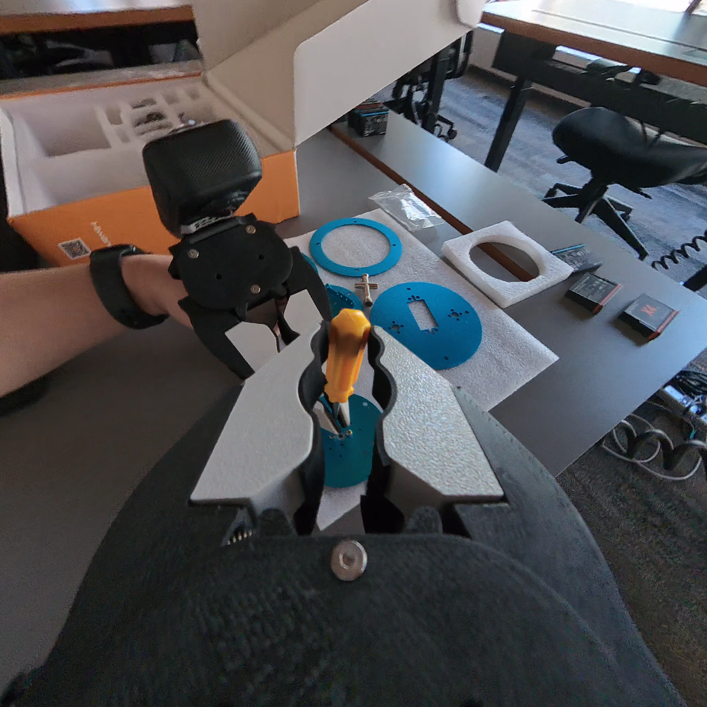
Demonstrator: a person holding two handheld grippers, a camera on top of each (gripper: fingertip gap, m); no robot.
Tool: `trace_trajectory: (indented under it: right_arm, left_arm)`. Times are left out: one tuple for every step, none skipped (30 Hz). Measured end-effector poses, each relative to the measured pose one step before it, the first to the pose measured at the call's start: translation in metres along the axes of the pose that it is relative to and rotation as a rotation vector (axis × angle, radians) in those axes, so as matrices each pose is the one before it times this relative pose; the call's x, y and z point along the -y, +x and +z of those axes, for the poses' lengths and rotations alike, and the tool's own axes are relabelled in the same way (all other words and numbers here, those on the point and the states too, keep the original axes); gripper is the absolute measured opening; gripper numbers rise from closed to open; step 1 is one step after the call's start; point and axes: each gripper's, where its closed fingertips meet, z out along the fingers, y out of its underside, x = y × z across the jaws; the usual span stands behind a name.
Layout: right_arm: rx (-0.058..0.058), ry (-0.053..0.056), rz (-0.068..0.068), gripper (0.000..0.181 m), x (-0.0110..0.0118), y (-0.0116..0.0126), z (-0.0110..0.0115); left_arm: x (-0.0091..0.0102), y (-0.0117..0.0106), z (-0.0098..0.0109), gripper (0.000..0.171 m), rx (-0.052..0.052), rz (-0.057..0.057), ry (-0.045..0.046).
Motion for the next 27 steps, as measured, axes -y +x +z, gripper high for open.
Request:
trace_trajectory:
  right_arm:
    - [0.0301,-0.0206,-0.0319,0.020,-0.00064,0.00089,-0.00013]
    - [0.0363,-0.0174,-0.0160,0.021,0.00009,-0.00019,-0.00041]
    - [0.0364,-0.0092,-0.0166,0.027,0.00075,0.00018,-0.00041]
    - [0.0129,-0.0016,-0.0041,0.036,0.00093,0.00400,-0.00066]
    - [0.0386,0.0060,0.0041,0.035,0.00161,-0.00042,-0.00083]
    - [0.0687,0.0125,0.0096,0.032,0.00210,-0.00566,-0.00070]
    - [0.0499,0.0179,0.0208,0.031,0.00270,-0.00343,-0.00083]
    - [0.0507,0.0154,0.0131,0.021,0.00177,-0.00432,-0.00111]
    - [0.0409,0.0126,0.0046,0.016,0.00104,-0.00397,-0.00069]
    - [0.0104,0.0045,0.0049,0.016,-0.00059,-0.00044,0.00012]
    - [-0.0007,0.0028,0.0033,0.016,-0.00037,0.00022,-0.00019]
    - [-0.0003,-0.0074,-0.0065,0.016,-0.00096,-0.00127,-0.00058]
    - [-0.0443,-0.0083,-0.0054,0.016,-0.00041,0.00457,-0.00126]
    - [-0.0475,-0.0113,0.0090,0.016,-0.00073,0.00454,-0.00087]
    - [-0.0393,-0.0107,0.0143,0.016,-0.00052,0.00210,-0.00031]
    - [-0.0486,-0.0069,0.0069,0.017,-0.00036,0.00165,-0.00008]
    - [-0.0611,-0.0036,0.0020,0.017,-0.00027,0.00231,-0.00024]
    - [-0.0527,-0.0062,0.0018,0.016,-0.00025,0.00062,-0.00054]
    - [-0.0281,-0.0085,-0.0050,0.016,-0.00013,-0.00249,-0.00050]
    - [-0.0015,-0.0117,-0.0223,0.016,0.00007,-0.00440,-0.00011]
    - [0.0247,-0.0180,-0.0397,0.016,0.00004,-0.00518,0.00018]
    - [0.0430,-0.0241,-0.0442,0.016,-0.00015,-0.00449,0.00026]
    - [0.0427,-0.0358,-0.0460,0.019,-0.00127,-0.00166,0.00011]
    - [0.0319,-0.0352,-0.0470,0.025,-0.00048,0.00152,-0.00087]
    - [0.0410,-0.0240,-0.0572,0.033,0.00100,0.00065,-0.00176]
    - [0.0608,-0.0240,-0.0673,0.041,0.00072,-0.00327,-0.00221]
    - [0.0431,-0.0246,-0.0710,0.047,0.00078,-0.00174,-0.00217]
  left_arm:
    - [0.00019,0.00002,0.00040,0.003,-0.0052,-0.0025,0.00100]
    - [0.00035,0.00063,0.00060,0.003,-0.0075,0.0001,0.00141]
    - [0.00022,0.00050,0.00033,0.003,-0.0046,0.0038,0.00045]
    - [-0.00009,-0.00011,-0.00007,0.003,-0.0003,0.0019,-0.00158]
    - [-0.00019,0.00016,-0.00022,0.003,-0.0013,0.0000,-0.00295]
    - [-0.00014,0.00034,-0.00026,0.003,-0.0010,0.0030,-0.00228]
    - [-0.00012,0.00010,-0.00029,0.003,0.0016,0.0018,-0.00089]
    - [-0.00018,0.00047,-0.00027,0.003,-0.0006,0.0003,0.00073]
    - [-0.00016,0.00026,-0.00015,0.003,-0.0003,0.0007,0.00031]
    - [-0.00003,0.00019,0.00001,0.003,0.0006,0.0011,-0.00152]
    - [-0.00013,0.00040,0.00001,0.003,-0.0002,0.0030,-0.00148]
    - [0.00010,0.00004,0.00019,0.003,0.0027,0.0020,-0.00018]
    - [0.00022,-0.00111,0.00059,0.003,0.0077,-0.0025,0.00129]
    - [0.00019,-0.00084,0.00040,0.003,0.0033,-0.0048,-0.00004]
    - [-0.00013,-0.00037,0.00010,0.003,0.0009,-0.0002,-0.00173]
    - [-0.00014,-0.00040,-0.00002,0.003,0.0036,0.0030,-0.00361]
    - [-0.00026,-0.00030,0.00006,0.003,0.0041,0.0039,-0.00311]
    - [-0.00011,0.00023,-0.00004,0.003,-0.0013,0.0020,-0.00101]
    - [-0.00023,0.00097,-0.00049,0.003,-0.0059,-0.0002,0.00037]
    - [-0.00042,0.00104,-0.00062,0.003,-0.0052,0.0015,0.00142]
    - [-0.00036,0.00106,-0.00053,0.003,-0.0025,0.0029,0.00134]
    - [-0.00026,0.00042,-0.00035,0.003,0.0010,0.0009,0.00028]
    - [-0.00012,-0.00049,-0.00032,0.003,0.0058,-0.0009,-0.00069]
    - [0.00003,-0.00098,0.00002,0.003,0.0061,-0.0017,-0.00087]
    - [0.00004,0.00017,0.00017,0.003,-0.0027,-0.0021,-0.00043]
    - [0.00005,-0.00002,0.00010,0.003,0.0003,0.0008,-0.00010]
    - [0.00004,0.00012,0.00018,0.003,0.0001,0.0016,-0.00064]
